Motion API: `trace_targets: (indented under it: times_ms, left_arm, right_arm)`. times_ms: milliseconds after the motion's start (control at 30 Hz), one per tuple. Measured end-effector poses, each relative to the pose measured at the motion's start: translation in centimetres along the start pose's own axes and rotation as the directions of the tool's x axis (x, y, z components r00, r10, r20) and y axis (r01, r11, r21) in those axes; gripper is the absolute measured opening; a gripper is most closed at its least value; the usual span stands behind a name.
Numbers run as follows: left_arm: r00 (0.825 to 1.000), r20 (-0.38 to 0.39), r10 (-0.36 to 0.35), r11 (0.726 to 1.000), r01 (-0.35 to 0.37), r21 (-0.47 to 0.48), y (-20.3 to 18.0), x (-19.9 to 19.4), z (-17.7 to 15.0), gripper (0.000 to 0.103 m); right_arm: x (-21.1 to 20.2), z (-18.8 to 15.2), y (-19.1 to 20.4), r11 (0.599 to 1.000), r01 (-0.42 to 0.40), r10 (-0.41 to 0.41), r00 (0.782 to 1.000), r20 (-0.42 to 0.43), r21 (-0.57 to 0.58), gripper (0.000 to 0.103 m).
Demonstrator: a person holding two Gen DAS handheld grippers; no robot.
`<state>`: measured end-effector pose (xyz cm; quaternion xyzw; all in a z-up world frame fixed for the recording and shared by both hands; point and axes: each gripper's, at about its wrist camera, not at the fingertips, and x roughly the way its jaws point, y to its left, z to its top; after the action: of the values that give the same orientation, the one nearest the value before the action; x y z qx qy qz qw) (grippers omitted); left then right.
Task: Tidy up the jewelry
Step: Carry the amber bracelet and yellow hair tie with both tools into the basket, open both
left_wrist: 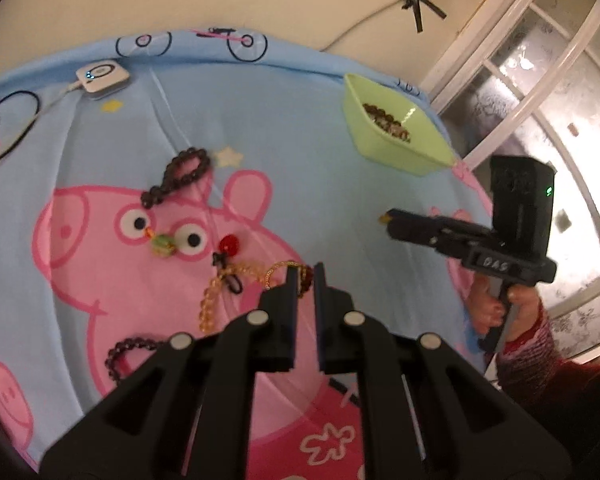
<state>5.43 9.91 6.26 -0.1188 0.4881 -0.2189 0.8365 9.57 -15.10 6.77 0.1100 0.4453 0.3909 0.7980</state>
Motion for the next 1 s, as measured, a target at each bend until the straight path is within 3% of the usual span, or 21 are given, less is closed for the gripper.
trace_targets:
  times_ms: [200, 367, 533, 667, 700, 733, 767, 800, 867, 1000]
  left_arm:
    - [0.998, 0.04, -0.042, 0.998, 0.043, -0.045, 1.2, -1.3, 0.7, 0.007]
    - [0.997, 0.047, -0.068, 0.997, 0.069, -0.021, 0.3, -1.6, 2.5, 0.007]
    - [0.992, 0.038, -0.117, 0.989, 0.113, 0.095, -3.8, 0.4, 7.2, 0.007]
    - [0.987, -0.018, -0.162, 0.979, 0.163, 0.123, -7.9, 5.2, 11.9, 0.007]
    - [0.985, -0.038, -0.165, 0.979, 0.169, 0.118, -8.6, 6.5, 12.8, 0.014]
    - [0.984, -0.071, -0.167, 0.979, 0.173, 0.103, -9.4, 8.4, 13.8, 0.023]
    - [0.983, -0.1, -0.152, 0.983, 0.161, 0.09, -10.0, 10.2, 14.6, 0.035]
    - [0.986, -0.117, -0.118, 0.988, 0.129, 0.084, -10.5, 12.0, 15.3, 0.037]
    - [0.987, -0.143, -0.075, 0.994, 0.085, 0.062, -10.8, 14.2, 16.3, 0.037]
    - [0.984, -0.14, -0.112, 0.993, 0.115, 0.013, -10.1, 13.8, 16.6, 0.037]
  right_arm:
    - [-0.6, 0.0, 0.2, 1.0, -0.008, 0.008, 1.0, 0.025, -0.005, 0.0]
    - [-2.6, 1.3, 0.3, 1.0, 0.009, -0.007, 0.997, 0.075, -0.017, 0.0]
    - [-7.0, 4.1, -1.1, 0.992, 0.123, -0.117, 0.978, 0.174, -0.024, 0.0]
    - [-8.9, 6.2, -3.7, 0.971, 0.24, -0.237, 0.949, 0.206, 0.012, 0.0]
    - [-9.0, 6.6, -4.8, 0.962, 0.27, -0.271, 0.938, 0.216, 0.033, 0.009]
    - [-8.9, 7.0, -5.7, 0.958, 0.284, -0.287, 0.934, 0.211, 0.044, 0.034]
    - [-8.8, 7.2, -6.6, 0.946, 0.319, -0.324, 0.924, 0.203, 0.062, 0.04]
    - [-8.8, 7.4, -7.1, 0.934, 0.35, -0.358, 0.912, 0.201, 0.077, 0.04]
    - [-9.2, 7.2, -7.4, 0.935, 0.343, -0.355, 0.912, 0.207, 0.093, 0.04]
    - [-11.2, 6.2, -6.7, 0.954, 0.278, -0.299, 0.913, 0.276, 0.115, 0.04]
